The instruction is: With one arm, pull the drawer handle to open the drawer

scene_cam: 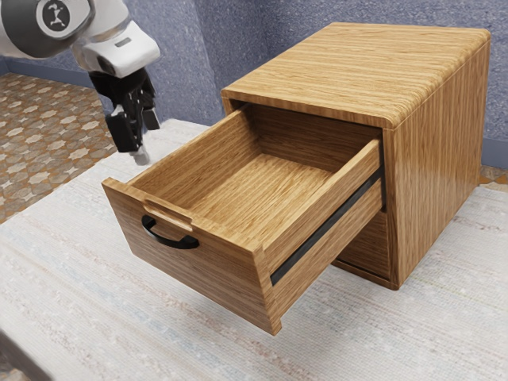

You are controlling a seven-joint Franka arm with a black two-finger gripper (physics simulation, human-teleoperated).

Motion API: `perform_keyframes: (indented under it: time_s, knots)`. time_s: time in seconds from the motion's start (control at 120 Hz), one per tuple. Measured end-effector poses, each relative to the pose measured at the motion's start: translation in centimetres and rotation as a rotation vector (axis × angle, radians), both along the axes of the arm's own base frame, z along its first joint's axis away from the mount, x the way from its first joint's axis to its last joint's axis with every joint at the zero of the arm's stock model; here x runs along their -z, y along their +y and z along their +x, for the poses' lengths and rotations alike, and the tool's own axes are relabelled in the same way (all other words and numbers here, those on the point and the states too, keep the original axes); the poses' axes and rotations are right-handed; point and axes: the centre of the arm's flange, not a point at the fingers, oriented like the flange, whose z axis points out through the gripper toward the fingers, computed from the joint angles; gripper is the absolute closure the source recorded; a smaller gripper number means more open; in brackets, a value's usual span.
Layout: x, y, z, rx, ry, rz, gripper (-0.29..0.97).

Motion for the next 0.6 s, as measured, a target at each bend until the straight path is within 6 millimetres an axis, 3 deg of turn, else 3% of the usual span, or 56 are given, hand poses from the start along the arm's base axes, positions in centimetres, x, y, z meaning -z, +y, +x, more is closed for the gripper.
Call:
perform_keyframes:
  time_s: [0.075,0.142,0.417,0.6]
  knots:
    - [0.5,2.4,-0.2,-0.05,0.017,-0.008,0.01]
    - [0.6,2.5,-0.3,-0.056,0.023,-0.012,0.0]
    - [0.2,-5.7,0.2,0.081,0.028,-0.022,0.0]
    - [-0.3,-7.5,-0.2,0.106,0.021,-0.023,0.0]
